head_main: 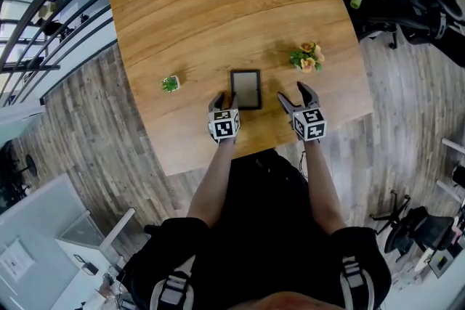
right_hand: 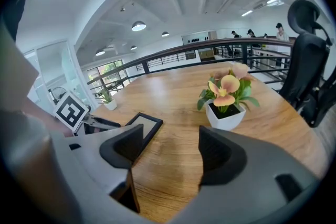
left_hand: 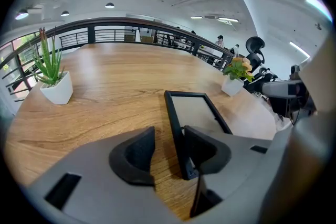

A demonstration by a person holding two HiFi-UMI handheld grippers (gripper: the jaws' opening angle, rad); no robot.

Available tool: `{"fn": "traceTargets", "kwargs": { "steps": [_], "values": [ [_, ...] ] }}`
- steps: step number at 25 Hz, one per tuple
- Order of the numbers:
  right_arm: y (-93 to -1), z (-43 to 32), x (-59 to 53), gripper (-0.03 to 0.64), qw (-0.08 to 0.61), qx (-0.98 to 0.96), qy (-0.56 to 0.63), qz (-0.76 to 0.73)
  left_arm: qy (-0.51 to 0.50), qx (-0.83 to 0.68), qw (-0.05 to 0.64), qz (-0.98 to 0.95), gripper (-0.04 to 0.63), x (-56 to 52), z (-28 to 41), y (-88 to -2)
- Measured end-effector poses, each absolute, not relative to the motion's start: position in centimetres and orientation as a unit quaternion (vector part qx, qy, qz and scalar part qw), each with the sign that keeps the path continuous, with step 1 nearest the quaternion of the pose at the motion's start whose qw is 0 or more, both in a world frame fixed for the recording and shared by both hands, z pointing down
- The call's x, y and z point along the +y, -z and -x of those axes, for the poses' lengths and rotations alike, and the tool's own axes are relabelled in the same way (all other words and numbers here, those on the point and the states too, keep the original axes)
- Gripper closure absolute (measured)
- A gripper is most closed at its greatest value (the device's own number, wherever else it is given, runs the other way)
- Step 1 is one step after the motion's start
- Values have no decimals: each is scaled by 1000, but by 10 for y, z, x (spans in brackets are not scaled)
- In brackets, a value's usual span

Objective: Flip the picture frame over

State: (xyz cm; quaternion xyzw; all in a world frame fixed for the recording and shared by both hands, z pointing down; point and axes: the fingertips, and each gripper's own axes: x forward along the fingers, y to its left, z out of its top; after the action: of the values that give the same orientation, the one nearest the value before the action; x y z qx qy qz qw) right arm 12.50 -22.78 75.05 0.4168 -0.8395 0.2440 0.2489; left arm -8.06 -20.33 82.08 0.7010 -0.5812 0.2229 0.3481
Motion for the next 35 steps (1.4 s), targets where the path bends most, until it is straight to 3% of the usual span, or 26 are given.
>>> {"fn": "traceTargets", "kwargs": {
  "steps": [4,15,35],
  "values": [
    [-750,-128,-224,288,251,-839,-243,-418,-223,-584,350,-698,405,-204,81,-821],
    [-737,-126,-218,295,253,-846,-233,-407,-248,-573,342,-703,517,-203,71,-819],
    [-716,-119,-185,310,234,-869,-227,-373,-181,-614,381,-667,538,-178,83,-785]
  ]
}}
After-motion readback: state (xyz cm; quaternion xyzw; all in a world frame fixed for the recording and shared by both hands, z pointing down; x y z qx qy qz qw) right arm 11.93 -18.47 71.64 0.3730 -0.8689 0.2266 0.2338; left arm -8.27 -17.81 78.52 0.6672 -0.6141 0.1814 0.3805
